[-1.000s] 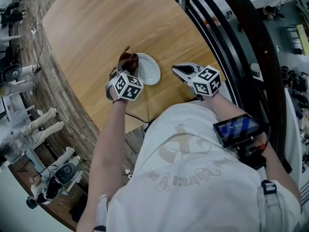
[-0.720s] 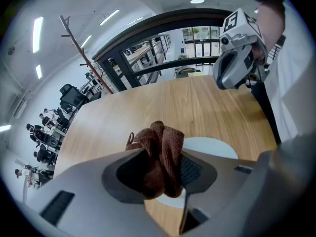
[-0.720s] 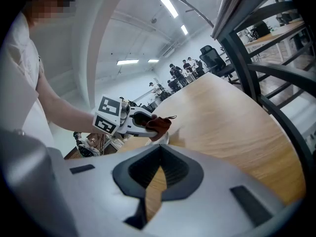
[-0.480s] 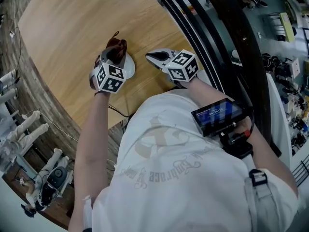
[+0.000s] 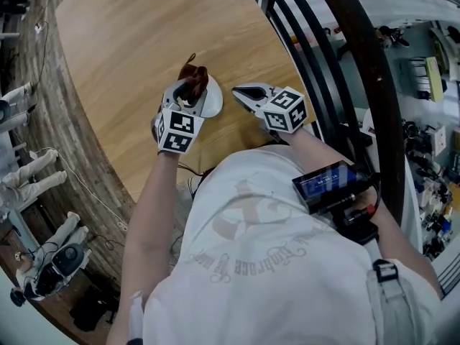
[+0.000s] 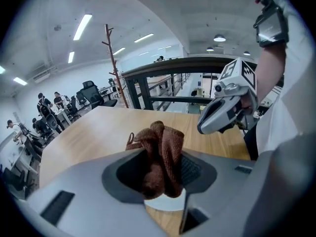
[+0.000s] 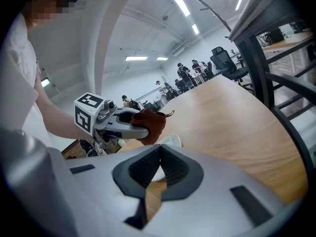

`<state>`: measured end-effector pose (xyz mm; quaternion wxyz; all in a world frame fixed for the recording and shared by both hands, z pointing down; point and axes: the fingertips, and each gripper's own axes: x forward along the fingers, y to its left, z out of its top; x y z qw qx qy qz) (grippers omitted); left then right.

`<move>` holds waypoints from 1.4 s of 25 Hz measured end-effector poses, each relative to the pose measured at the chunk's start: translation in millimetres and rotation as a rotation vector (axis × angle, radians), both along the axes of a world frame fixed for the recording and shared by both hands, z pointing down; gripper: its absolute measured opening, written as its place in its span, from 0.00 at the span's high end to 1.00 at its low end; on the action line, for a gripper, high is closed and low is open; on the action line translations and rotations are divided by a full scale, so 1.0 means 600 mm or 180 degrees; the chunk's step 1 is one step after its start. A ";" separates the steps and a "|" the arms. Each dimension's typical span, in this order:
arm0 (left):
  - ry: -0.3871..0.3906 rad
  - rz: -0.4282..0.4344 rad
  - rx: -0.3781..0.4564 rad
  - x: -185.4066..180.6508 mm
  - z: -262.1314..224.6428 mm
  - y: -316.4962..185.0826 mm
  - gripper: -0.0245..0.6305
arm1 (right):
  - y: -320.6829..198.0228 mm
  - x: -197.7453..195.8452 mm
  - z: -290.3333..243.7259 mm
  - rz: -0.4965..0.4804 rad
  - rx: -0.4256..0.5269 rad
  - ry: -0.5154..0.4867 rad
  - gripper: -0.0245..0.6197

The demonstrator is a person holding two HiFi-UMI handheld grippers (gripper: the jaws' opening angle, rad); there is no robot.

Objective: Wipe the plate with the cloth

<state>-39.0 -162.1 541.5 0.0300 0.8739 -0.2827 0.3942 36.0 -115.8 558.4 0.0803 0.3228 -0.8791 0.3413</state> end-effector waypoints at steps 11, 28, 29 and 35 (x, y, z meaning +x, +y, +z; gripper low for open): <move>0.0814 -0.0889 0.0023 -0.116 -0.019 0.053 0.70 | -0.031 -0.048 -0.089 -0.0217 0.0544 -0.0170 0.94; 0.1537 -0.1356 -0.0055 -0.192 -0.030 0.141 0.70 | 0.020 -0.064 -0.102 -0.0215 0.0670 0.0046 0.94; 0.1541 -0.1337 -0.0053 -0.190 -0.031 0.139 0.70 | 0.020 -0.065 -0.104 -0.0213 0.0682 0.0048 0.94; 0.1520 -0.1216 -0.0041 -0.182 -0.037 0.136 0.70 | 0.023 -0.070 -0.114 -0.0198 0.0734 0.0047 0.94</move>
